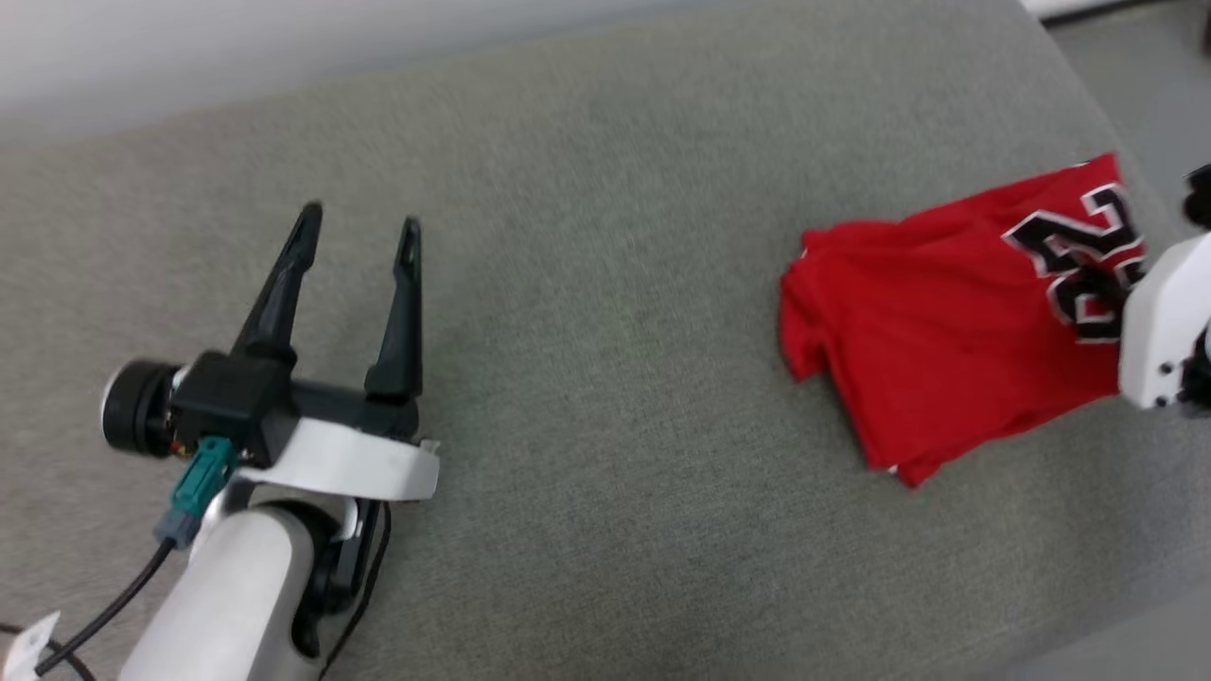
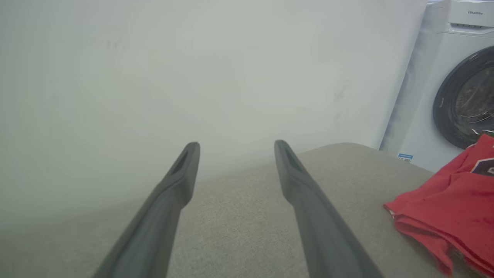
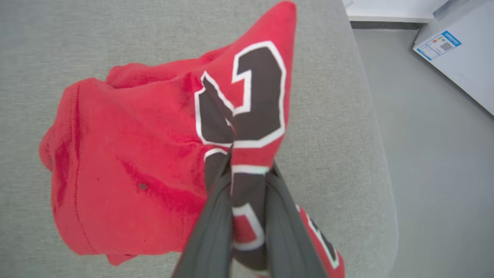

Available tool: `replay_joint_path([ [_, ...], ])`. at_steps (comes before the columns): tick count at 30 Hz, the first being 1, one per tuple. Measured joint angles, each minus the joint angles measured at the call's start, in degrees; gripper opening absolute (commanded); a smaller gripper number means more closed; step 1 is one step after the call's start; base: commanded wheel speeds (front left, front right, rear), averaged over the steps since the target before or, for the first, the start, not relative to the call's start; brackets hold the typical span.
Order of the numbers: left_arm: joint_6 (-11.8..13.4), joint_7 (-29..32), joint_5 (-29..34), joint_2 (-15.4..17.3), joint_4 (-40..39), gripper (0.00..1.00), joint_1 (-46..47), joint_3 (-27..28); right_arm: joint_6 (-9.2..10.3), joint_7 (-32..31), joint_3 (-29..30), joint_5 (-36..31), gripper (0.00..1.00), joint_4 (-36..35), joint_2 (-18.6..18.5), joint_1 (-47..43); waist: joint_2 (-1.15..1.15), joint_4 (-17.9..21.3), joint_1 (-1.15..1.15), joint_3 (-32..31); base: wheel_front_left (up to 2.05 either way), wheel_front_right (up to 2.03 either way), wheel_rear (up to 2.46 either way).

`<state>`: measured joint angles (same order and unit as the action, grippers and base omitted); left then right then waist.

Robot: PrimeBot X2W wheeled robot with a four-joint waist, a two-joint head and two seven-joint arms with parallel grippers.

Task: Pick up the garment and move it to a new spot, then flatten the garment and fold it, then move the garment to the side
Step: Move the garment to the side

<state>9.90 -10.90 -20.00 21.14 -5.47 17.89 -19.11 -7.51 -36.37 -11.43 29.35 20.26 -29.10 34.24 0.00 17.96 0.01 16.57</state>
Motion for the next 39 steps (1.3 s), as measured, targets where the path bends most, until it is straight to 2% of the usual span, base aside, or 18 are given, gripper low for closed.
replay_joint_path([
  [8,-1.86,5.08,4.02,1.79,-5.89,1.0,9.13,-2.78,0.0,9.28,8.25,-4.53,0.0,12.93,-3.42,8.73,0.0,1.77,0.01,12.16,0.0,0.0,0.0],
  [14,-2.37,6.82,5.59,2.09,-7.98,1.0,12.72,-3.99,0.0,17.62,15.01,-8.94,0.0,21.89,-1.46,14.41,0.0,1.6,0.0,19.45,0.0,0.0,0.0],
  [15,-2.43,6.97,5.73,2.1,-8.16,1.0,13.08,-4.11,0.0,18.78,15.97,-9.91,0.03,23.47,-0.74,15.02,0.0,1.53,0.01,20.31,0.0,0.0,0.0],
  [16,-2.43,7.05,5.73,2.11,-8.27,1.0,13.29,-4.2,0.0,20.01,16.84,-10.71,0.2,24.9,-0.05,15.47,0.0,1.45,0.01,21.04,0.0,0.0,0.0],
  [17,-2.44,7.19,5.75,2.14,-8.31,1.0,13.44,-4.28,0.0,21.36,17.56,-11.76,0.46,26.26,0.45,15.9,0.0,1.36,0.01,21.58,0.0,0.0,0.0],
  [18,-2.47,7.21,5.77,2.18,-8.33,1.0,13.57,-4.36,0.0,22.29,18.12,-13.03,1.0,27.8,0.74,16.25,0.0,1.26,0.01,21.94,0.0,0.0,0.0],
  [21,-2.5,7.21,5.91,2.22,-8.51,1.0,13.82,-4.36,0.0,24.4,20.42,-15.51,1.0,31.73,2.08,16.72,0.0,1.21,0.0,21.58,0.0,0.0,0.0],
  [28,-2.07,4.42,3.92,0.87,-6.33,1.0,11.8,-4.44,0.0,28.17,26.11,-20.62,1.0,37.86,0.65,16.61,0.0,1.01,0.0,17.44,0.0,0.0,0.0],
  [35,-0.53,0.19,0.64,-0.9,-1.43,1.0,4.68,-3.8,0.0,33.34,28.33,-22.61,1.0,37.42,-0.05,9.37,0.0,-0.5,0.0,9.3,0.0,0.0,0.0],
  [39,0.7,-0.98,-1.22,-1.74,0.4,1.0,-0.46,-3.09,0.0,36.42,28.41,-22.81,1.0,34.28,2.22,2.48,0.0,-1.98,-0.01,3.63,0.0,0.0,0.0],
])
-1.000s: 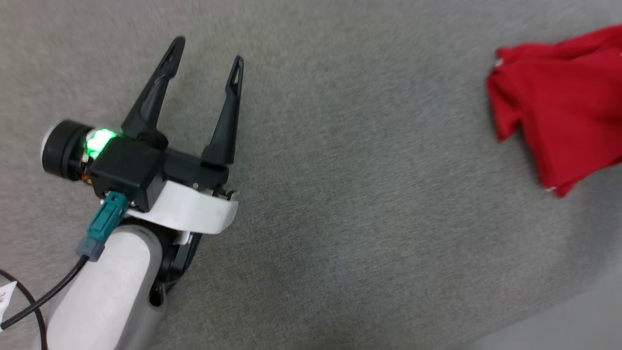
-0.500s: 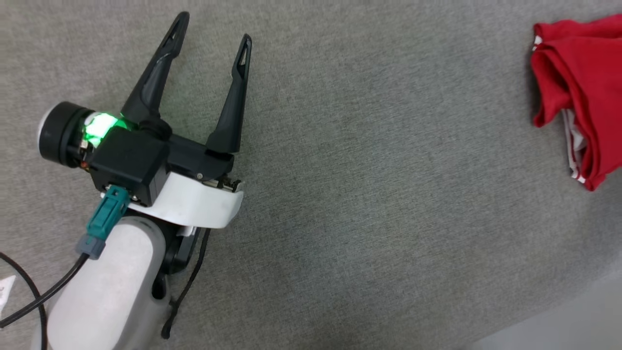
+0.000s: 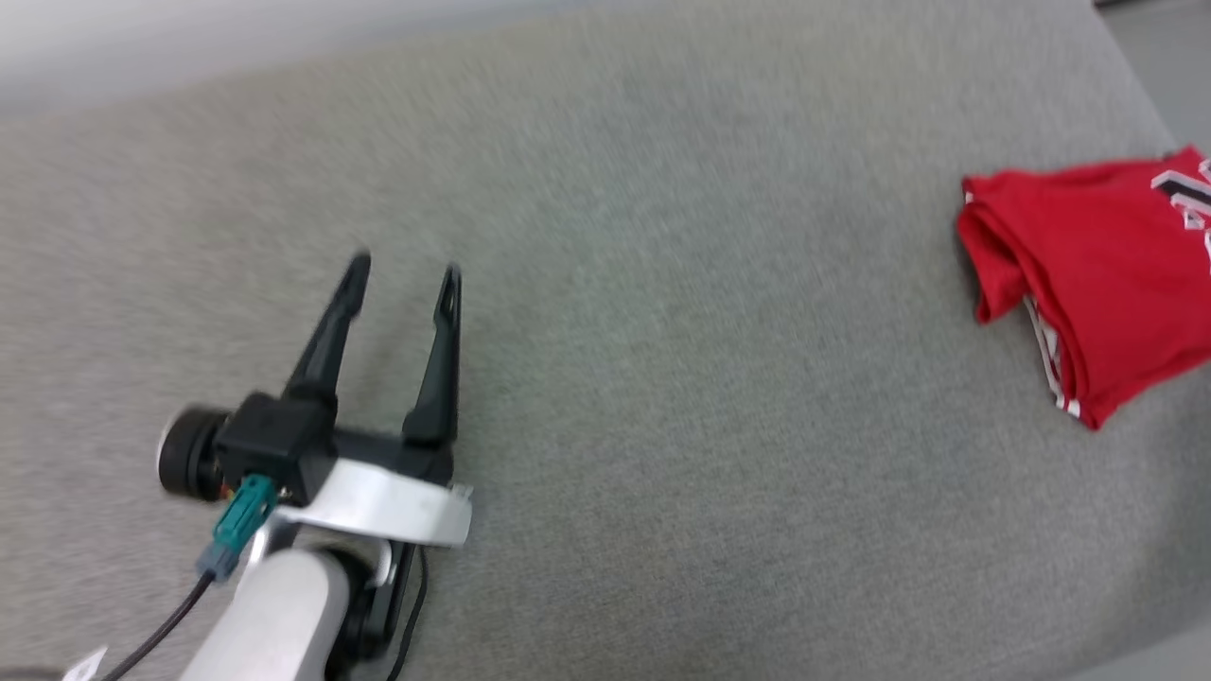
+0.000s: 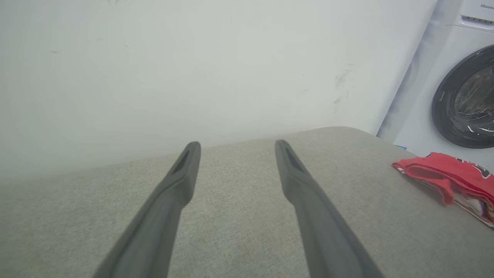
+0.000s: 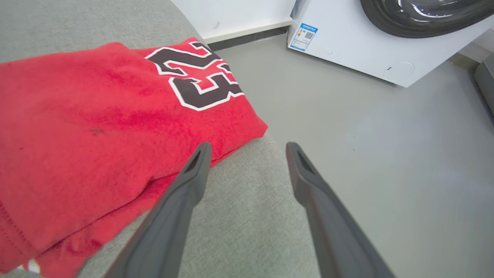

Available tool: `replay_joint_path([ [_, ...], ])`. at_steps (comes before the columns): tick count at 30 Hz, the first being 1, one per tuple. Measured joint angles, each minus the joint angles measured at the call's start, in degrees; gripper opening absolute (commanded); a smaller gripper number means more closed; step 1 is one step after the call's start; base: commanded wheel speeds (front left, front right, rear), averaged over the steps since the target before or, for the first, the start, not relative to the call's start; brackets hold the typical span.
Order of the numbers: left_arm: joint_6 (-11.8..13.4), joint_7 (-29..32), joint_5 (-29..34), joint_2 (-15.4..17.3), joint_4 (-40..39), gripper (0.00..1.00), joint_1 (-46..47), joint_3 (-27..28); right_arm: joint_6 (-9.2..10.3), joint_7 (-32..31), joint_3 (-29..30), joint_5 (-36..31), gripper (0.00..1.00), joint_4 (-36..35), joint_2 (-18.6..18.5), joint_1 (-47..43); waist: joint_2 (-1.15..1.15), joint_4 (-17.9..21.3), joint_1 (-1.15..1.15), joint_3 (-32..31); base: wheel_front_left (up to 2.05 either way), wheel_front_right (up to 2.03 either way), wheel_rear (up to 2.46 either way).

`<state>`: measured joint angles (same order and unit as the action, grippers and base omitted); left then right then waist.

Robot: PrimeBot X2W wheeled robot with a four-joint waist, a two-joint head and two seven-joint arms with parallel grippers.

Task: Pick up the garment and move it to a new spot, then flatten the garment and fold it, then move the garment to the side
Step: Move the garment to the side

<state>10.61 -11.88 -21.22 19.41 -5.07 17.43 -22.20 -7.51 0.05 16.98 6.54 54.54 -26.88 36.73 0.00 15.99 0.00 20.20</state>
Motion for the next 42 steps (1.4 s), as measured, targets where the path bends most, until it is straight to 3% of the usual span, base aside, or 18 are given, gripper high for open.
replay_joint_path([
  [7,2.35,-0.92,-3.16,0.19,2.79,1.0,-8.51,2.58,0.0,1.74,-5.14,2.63,1.0,-10.45,9.21,-11.61,0.0,-3.52,-0.01,-9.0,0.0,0.0,0.0],
  [14,3.87,-0.9,-4.82,1.58,5.16,1.0,-13.07,4.67,0.0,1.62,-10.84,6.59,1.0,-26.08,14.28,-20.79,0.0,-8.21,-0.01,-14.81,0.0,0.0,0.0],
  [23,5.05,-0.92,-6.49,3.69,5.9,1.0,-18.66,7.34,0.0,0.47,-12.85,6.41,1.0,-43.66,16.63,-30.05,0.0,-12.85,-0.02,-20.6,0.0,0.0,0.0],
  [30,5.04,-0.4,-6.77,4.54,6.06,1.0,-21.64,6.87,0.0,-2.7,-12.61,3.57,1.0,-54.11,19.74,-37.53,0.0,-13.52,-0.01,-23.31,0.0,0.0,0.0],
  [42,5.55,-0.67,-7.27,3.7,6.21,1.0,-23.34,6.16,0.0,-3.94,-14.86,1.94,1.0,-60.54,20.8,-41.86,0.0,-12.64,-0.01,-24.56,0.0,0.0,0.0],
])
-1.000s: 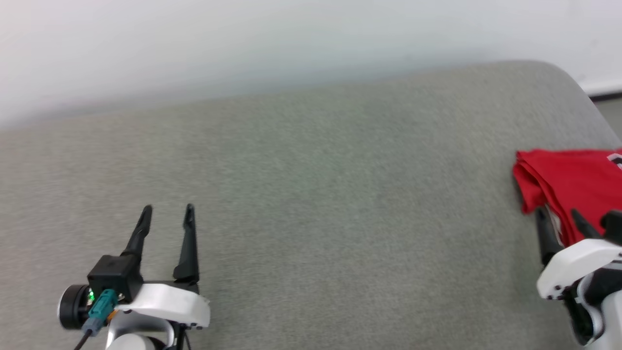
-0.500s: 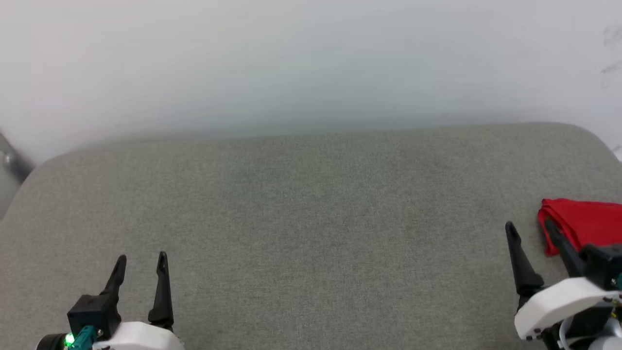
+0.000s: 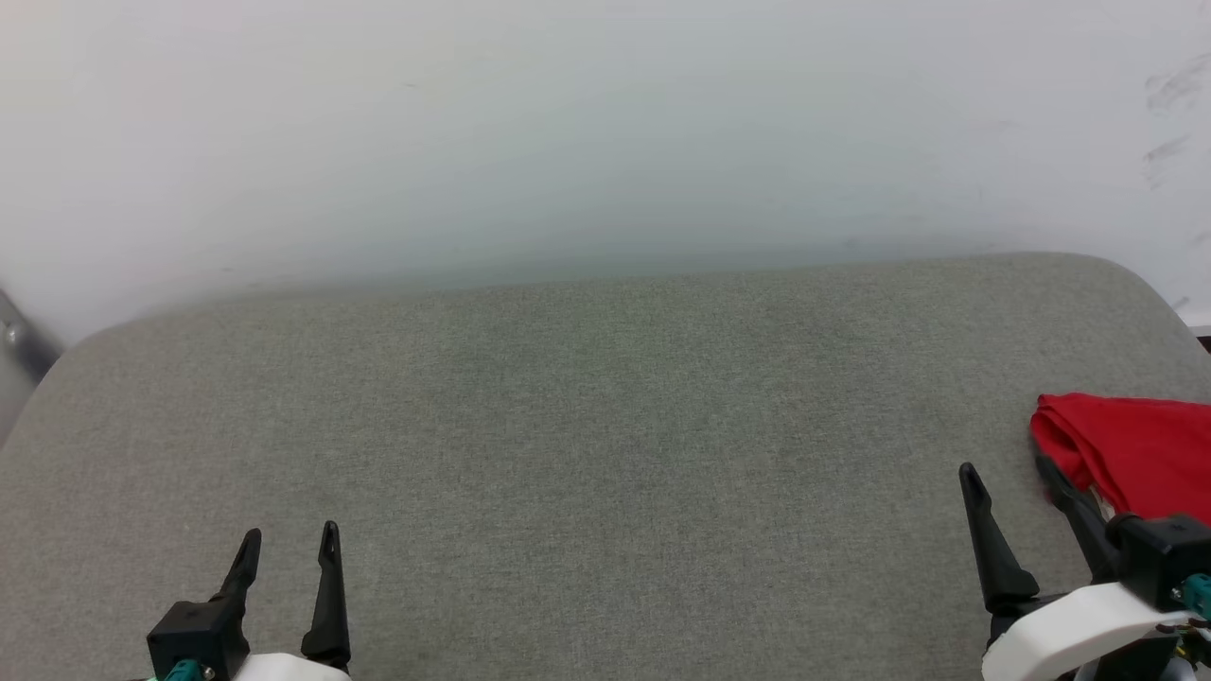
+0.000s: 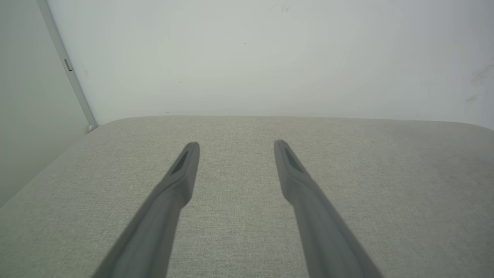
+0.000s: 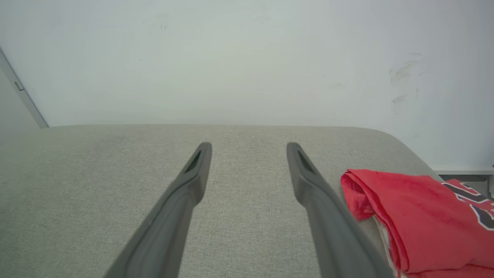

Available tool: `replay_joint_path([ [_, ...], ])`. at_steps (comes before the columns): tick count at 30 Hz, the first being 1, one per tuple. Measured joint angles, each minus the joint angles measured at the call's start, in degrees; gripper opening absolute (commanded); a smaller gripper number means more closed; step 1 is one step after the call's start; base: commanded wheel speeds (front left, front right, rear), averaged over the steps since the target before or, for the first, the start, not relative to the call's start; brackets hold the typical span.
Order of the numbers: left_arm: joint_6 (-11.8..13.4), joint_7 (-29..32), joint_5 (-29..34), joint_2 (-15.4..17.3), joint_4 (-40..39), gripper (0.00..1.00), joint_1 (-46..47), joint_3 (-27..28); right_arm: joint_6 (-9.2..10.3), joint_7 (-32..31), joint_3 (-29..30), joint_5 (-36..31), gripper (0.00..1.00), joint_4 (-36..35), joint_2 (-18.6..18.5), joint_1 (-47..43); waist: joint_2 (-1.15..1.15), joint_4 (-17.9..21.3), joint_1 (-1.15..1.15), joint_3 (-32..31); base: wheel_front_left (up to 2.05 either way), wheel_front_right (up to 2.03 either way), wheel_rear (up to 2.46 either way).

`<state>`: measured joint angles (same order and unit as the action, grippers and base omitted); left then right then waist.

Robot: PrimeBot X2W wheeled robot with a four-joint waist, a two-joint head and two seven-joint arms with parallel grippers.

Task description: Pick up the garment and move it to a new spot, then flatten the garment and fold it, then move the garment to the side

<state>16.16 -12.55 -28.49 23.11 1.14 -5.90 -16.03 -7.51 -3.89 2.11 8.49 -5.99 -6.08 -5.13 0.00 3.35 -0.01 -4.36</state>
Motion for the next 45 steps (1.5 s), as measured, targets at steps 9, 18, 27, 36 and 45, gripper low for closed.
replay_joint_path([
  [9,0.08,-0.24,-0.48,-0.01,-0.02,1.0,-0.17,0.03,0.0,0.36,-0.12,0.13,1.0,0.14,0.0,0.48,0.0,-0.05,0.01,0.05,0.0,0.0,0.0],
  [18,0.43,-0.25,-0.7,-0.04,-0.21,1.0,-0.68,-0.14,0.0,0.89,-0.47,0.64,1.0,0.58,-0.2,1.26,0.0,-0.66,0.01,0.27,0.0,0.0,0.0],
  [27,-0.56,0.74,-3.7,-2.3,1.79,0.0,-1.58,-0.18,-0.01,0.34,-0.35,4.23,0.0,3.69,0.18,-0.07,0.0,-0.87,0.01,0.45,0.0,0.0,0.0],
  [36,-3.42,2.82,-11.34,-4.22,3.19,0.0,-0.51,2.3,-0.01,0.02,0.24,14.16,0.0,5.6,0.58,0.49,0.0,-1.05,0.01,0.76,0.0,0.0,0.0],
  [45,-5.98,4.71,-18.15,-6.03,4.82,0.0,0.86,4.74,-0.01,-0.2,0.74,22.91,0.0,7.4,0.82,1.85,0.0,-1.23,0.01,1.06,0.0,0.0,0.0],
])
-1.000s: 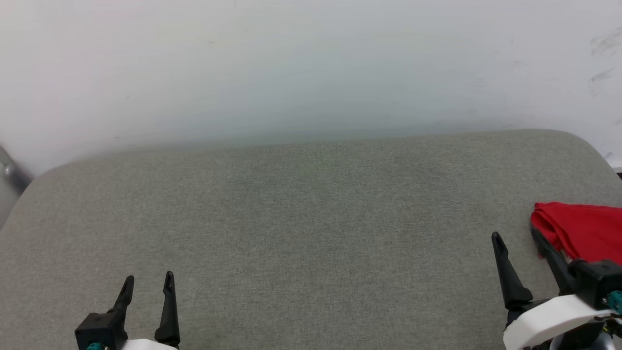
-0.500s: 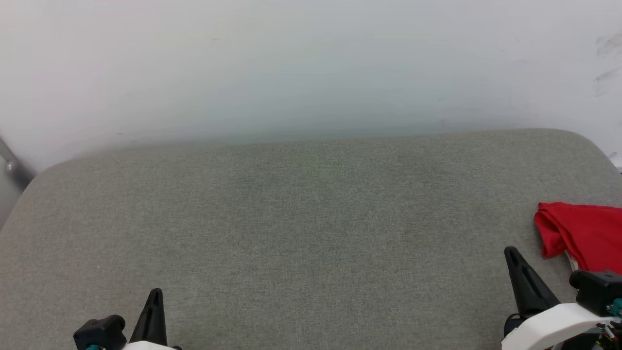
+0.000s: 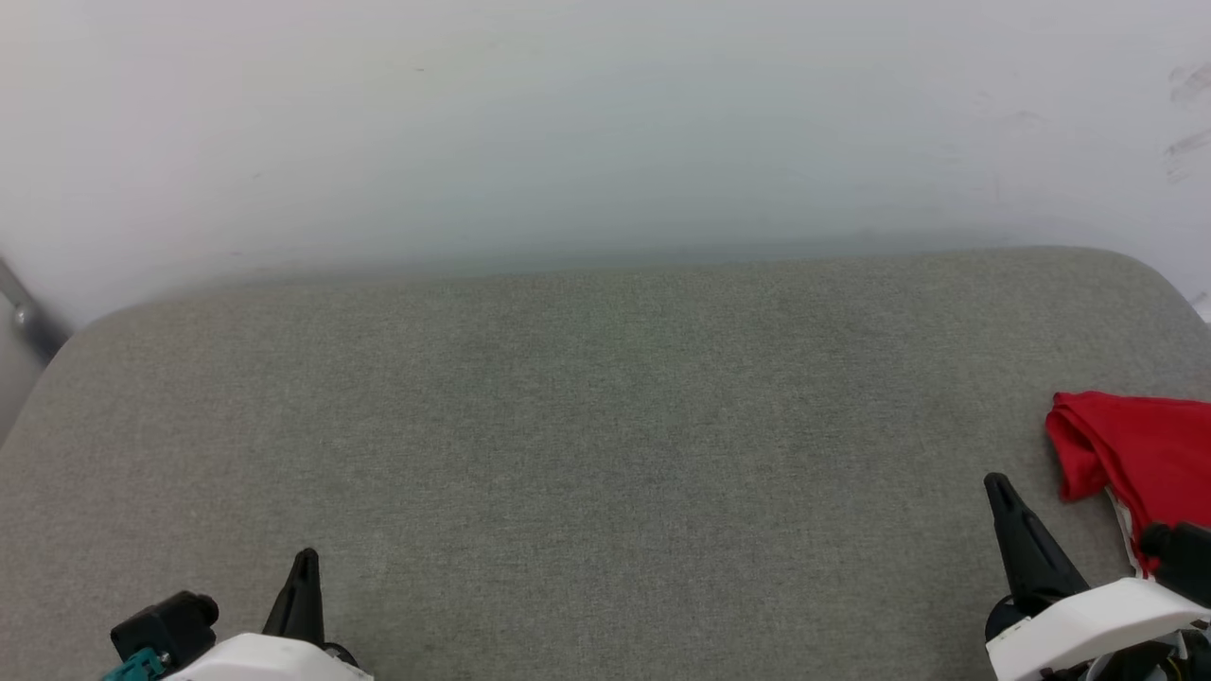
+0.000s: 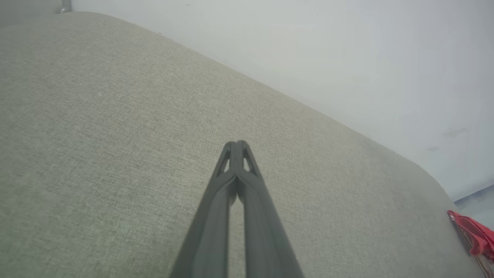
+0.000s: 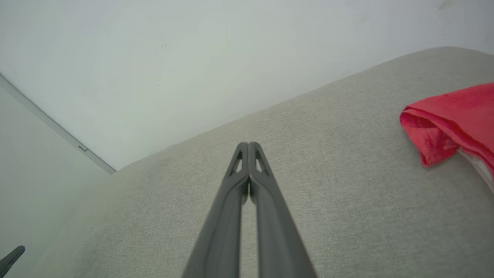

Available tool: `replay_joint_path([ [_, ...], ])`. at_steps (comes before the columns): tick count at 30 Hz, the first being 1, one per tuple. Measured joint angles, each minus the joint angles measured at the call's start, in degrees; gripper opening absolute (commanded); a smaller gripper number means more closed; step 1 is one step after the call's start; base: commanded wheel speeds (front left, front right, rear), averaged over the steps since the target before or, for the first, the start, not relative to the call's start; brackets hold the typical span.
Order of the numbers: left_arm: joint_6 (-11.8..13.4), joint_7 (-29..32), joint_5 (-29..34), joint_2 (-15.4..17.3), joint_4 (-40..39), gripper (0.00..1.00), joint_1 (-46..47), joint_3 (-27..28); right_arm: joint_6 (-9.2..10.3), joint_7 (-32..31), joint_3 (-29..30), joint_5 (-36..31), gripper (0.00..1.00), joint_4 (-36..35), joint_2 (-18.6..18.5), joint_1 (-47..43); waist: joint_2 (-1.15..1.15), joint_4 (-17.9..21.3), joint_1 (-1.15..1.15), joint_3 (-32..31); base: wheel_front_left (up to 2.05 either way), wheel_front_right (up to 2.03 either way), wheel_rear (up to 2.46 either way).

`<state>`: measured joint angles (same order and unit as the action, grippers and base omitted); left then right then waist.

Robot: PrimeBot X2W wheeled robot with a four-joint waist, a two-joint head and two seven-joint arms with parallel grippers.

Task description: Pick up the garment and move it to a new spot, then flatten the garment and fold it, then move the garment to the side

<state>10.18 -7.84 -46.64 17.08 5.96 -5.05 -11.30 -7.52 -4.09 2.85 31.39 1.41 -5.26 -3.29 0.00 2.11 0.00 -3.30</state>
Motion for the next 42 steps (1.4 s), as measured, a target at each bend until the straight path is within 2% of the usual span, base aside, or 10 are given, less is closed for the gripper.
replay_joint_path([
  [42,-9.7,7.45,-25.38,-7.37,4.46,0.0,5.86,9.34,0.01,-1.31,2.01,33.29,0.0,6.88,1.33,4.92,0.0,-0.91,0.0,1.5,0.0,0.0,0.0],
])
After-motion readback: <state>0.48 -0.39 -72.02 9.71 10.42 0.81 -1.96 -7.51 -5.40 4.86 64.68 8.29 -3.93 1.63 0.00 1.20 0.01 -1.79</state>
